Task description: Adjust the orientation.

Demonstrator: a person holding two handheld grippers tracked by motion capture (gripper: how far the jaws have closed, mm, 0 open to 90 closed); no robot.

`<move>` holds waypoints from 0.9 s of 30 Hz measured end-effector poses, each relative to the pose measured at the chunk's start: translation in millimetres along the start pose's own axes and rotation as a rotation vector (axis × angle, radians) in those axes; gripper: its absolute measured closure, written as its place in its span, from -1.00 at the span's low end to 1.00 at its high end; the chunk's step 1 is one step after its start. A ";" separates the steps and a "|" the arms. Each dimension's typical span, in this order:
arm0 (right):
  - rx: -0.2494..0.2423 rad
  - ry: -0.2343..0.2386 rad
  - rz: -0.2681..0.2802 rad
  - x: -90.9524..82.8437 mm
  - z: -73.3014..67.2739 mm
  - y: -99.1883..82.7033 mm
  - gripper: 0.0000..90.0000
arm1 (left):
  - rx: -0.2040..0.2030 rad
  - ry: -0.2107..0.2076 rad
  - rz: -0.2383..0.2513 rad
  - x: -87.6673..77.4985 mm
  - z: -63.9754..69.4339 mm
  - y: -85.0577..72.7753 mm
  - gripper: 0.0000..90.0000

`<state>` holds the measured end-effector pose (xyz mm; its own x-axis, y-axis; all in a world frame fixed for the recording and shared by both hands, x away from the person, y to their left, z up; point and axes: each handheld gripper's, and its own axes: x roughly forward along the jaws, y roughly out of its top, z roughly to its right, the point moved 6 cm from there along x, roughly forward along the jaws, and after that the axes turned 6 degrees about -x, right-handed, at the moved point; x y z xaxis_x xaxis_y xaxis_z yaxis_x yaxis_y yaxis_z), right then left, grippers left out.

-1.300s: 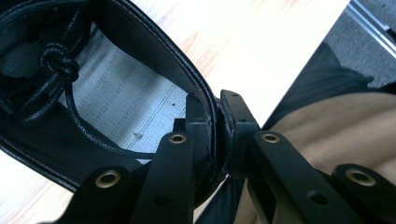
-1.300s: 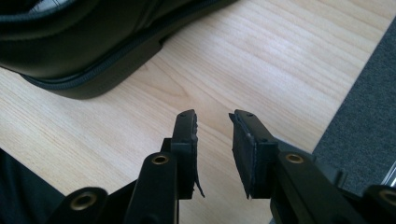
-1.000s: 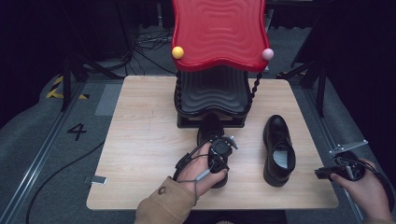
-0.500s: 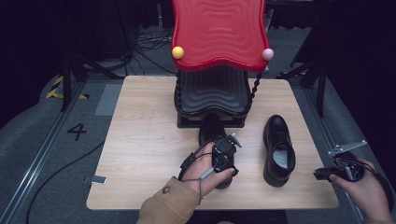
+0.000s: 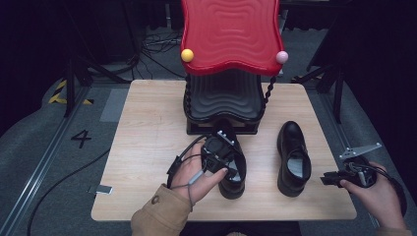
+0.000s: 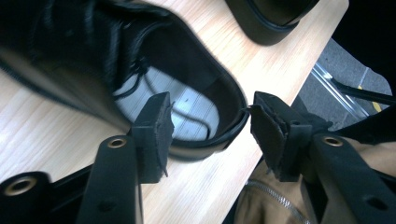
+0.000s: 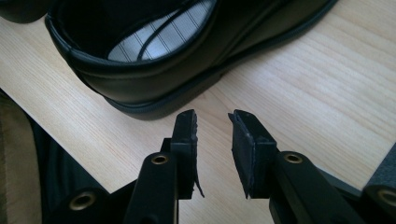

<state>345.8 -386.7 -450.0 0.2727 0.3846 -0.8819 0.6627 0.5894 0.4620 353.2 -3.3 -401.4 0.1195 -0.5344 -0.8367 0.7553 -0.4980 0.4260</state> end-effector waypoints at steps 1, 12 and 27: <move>-0.018 0.001 0.001 -1.3 -4.7 4.1 0.59 | -0.007 0.013 0.005 -4.2 -3.4 -1.2 -0.04; -0.090 0.049 0.093 -16.8 -26.5 34.2 0.48 | -0.090 0.074 0.028 -28.4 -43.5 -21.2 -0.09; -0.162 0.094 0.047 7.9 -47.2 68.9 0.35 | -0.154 0.106 0.034 -38.3 -78.5 -53.3 -0.02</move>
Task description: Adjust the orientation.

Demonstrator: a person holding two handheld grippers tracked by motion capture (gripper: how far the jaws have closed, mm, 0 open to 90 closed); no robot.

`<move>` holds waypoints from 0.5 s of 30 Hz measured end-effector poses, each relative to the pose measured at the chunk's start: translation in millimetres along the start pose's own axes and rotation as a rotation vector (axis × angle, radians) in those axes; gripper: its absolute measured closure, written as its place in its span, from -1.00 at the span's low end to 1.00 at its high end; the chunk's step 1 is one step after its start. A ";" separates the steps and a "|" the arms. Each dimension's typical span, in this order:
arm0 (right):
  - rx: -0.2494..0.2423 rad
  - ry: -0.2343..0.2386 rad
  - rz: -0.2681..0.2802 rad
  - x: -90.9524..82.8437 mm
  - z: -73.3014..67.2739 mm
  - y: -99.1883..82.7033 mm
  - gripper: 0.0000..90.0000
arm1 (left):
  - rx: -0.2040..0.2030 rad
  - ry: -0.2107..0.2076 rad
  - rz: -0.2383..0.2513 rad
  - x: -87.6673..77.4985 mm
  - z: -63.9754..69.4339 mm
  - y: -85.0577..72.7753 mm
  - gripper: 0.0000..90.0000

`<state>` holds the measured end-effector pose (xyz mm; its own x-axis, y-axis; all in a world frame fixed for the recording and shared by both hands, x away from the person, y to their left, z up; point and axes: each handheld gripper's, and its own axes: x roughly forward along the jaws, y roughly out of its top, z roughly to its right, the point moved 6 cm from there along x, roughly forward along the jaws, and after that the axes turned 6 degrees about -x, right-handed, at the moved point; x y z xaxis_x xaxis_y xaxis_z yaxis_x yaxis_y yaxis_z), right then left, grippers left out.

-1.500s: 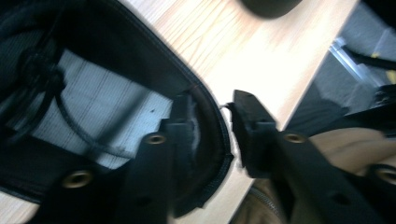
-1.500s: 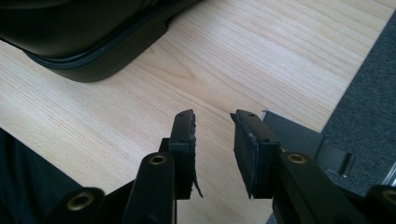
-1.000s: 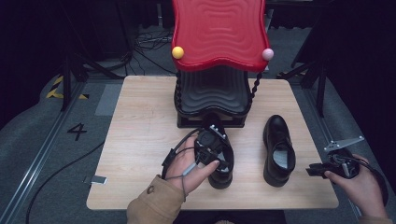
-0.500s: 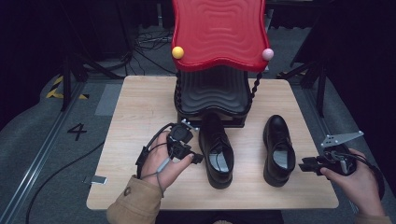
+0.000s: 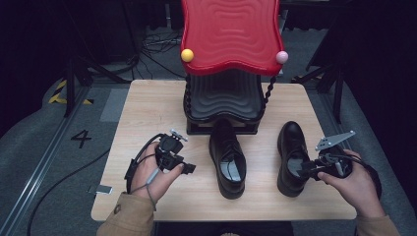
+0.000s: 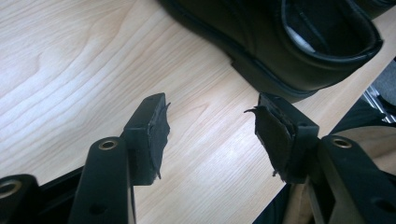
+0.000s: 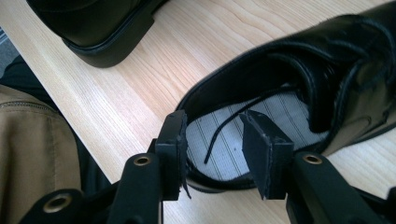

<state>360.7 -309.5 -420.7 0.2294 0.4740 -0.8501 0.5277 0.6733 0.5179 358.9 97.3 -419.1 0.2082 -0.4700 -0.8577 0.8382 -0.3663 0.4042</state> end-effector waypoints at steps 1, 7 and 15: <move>-0.004 0.014 0.009 1.2 -1.9 3.0 0.34 | -0.005 0.002 0.003 -0.8 -1.4 -1.0 -0.03; 0.001 0.039 -0.055 22.1 -9.2 11.6 0.34 | -0.029 0.017 0.020 -6.5 -8.8 -7.6 -0.06; 0.020 0.028 -0.151 51.8 -8.8 9.4 0.39 | -0.041 0.024 0.017 -5.5 -12.8 -9.9 -0.09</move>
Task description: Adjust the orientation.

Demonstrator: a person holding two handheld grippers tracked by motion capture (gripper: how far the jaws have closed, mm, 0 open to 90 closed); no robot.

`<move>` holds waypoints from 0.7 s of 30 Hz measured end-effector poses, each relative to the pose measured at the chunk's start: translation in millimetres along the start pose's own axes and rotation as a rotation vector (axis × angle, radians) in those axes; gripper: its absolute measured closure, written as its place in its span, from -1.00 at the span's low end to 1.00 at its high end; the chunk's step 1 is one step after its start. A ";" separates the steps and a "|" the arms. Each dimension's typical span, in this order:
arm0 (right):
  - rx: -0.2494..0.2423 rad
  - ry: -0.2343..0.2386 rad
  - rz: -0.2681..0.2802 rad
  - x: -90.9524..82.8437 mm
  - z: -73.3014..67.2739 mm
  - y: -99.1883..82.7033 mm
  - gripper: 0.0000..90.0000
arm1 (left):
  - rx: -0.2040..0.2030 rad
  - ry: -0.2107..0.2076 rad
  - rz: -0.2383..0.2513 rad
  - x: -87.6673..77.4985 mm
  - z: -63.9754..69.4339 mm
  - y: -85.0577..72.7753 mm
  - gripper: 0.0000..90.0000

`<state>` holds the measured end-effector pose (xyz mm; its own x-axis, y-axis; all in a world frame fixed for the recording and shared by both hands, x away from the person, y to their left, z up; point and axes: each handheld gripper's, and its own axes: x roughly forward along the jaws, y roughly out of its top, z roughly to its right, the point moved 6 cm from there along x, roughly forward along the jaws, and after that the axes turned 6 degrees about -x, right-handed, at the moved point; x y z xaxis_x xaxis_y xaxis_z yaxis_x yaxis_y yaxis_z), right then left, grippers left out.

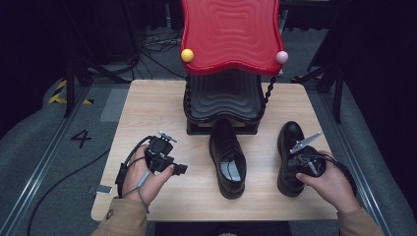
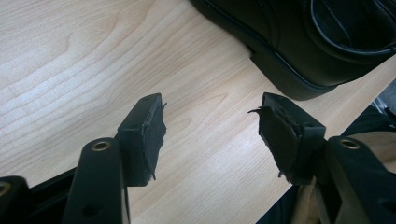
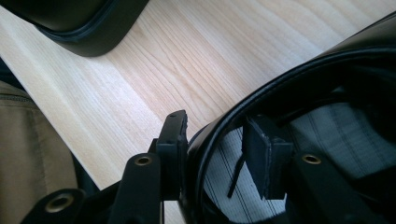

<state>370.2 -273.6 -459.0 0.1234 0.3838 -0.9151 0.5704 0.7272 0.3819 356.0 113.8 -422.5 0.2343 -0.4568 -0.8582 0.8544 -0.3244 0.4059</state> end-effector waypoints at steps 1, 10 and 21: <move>0.009 0.001 -0.003 2.4 0.1 0.5 0.38 | 0.002 0.000 -0.003 0.4 -0.5 0.0 -0.10; 0.021 -0.060 -0.035 8.6 -3.5 2.1 0.54 | -0.002 0.001 -0.003 0.5 -0.6 0.0 -0.10; 0.037 -0.059 -0.027 -3.3 -8.9 -6.4 0.86 | 0.009 -0.009 0.006 1.6 0.9 7.3 -0.10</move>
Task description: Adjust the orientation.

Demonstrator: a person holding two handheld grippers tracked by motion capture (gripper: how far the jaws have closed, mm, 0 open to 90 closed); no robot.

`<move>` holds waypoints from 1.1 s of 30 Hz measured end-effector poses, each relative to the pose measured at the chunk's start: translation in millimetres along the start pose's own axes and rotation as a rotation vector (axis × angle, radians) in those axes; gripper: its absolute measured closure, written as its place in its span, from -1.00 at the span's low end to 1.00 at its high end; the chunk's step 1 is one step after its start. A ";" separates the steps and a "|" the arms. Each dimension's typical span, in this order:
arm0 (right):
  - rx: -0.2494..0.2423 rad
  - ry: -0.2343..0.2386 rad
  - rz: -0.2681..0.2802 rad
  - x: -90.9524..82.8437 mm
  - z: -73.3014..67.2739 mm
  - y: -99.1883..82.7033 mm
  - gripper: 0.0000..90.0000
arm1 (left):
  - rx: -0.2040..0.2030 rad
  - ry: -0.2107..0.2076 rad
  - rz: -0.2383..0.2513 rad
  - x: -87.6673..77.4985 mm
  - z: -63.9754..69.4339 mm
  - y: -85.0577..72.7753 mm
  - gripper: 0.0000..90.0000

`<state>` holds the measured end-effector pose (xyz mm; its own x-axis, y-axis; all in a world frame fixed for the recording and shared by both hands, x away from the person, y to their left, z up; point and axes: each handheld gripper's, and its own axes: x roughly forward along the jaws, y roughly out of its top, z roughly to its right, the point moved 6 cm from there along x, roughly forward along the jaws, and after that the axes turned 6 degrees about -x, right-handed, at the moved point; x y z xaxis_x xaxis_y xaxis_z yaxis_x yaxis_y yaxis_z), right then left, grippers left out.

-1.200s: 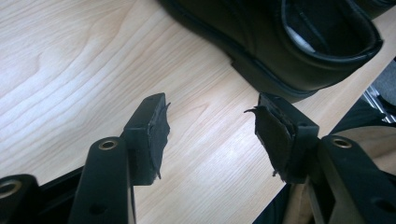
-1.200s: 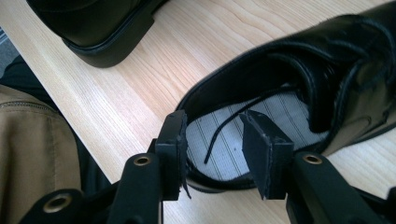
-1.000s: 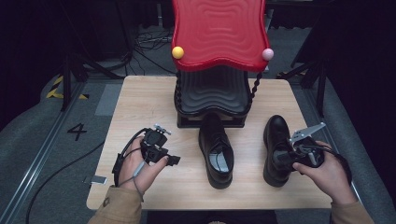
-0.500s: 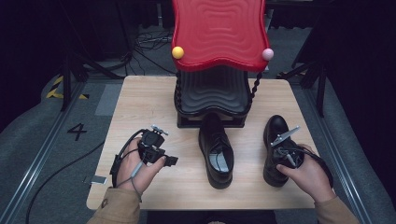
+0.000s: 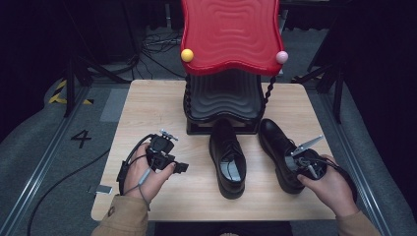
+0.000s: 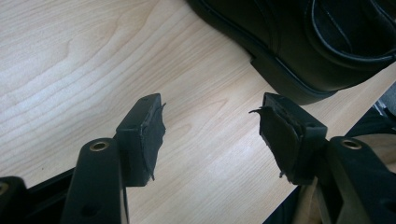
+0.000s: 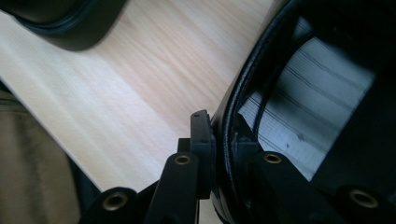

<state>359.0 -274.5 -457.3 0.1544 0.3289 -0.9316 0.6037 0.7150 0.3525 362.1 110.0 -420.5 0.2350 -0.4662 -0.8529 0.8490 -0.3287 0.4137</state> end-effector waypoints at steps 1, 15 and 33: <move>-0.005 -0.014 -0.009 -1.9 -3.5 0.1 0.85 | 0.002 -0.002 -0.001 0.2 0.5 0.9 -0.10; -0.104 0.067 0.001 -28.7 -63.1 4.8 0.84 | -0.004 -0.005 0.008 -2.6 -1.5 4.2 -0.10; -0.147 0.042 0.042 12.5 -65.9 61.3 0.76 | -0.052 0.019 0.010 -10.3 -11.7 -12.9 -0.12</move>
<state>346.4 -185.9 -441.5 0.1426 0.3834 -0.9125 0.4757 0.7819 0.4029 354.2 128.6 -420.8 0.2522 -0.4537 -0.8547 0.8699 -0.2807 0.4056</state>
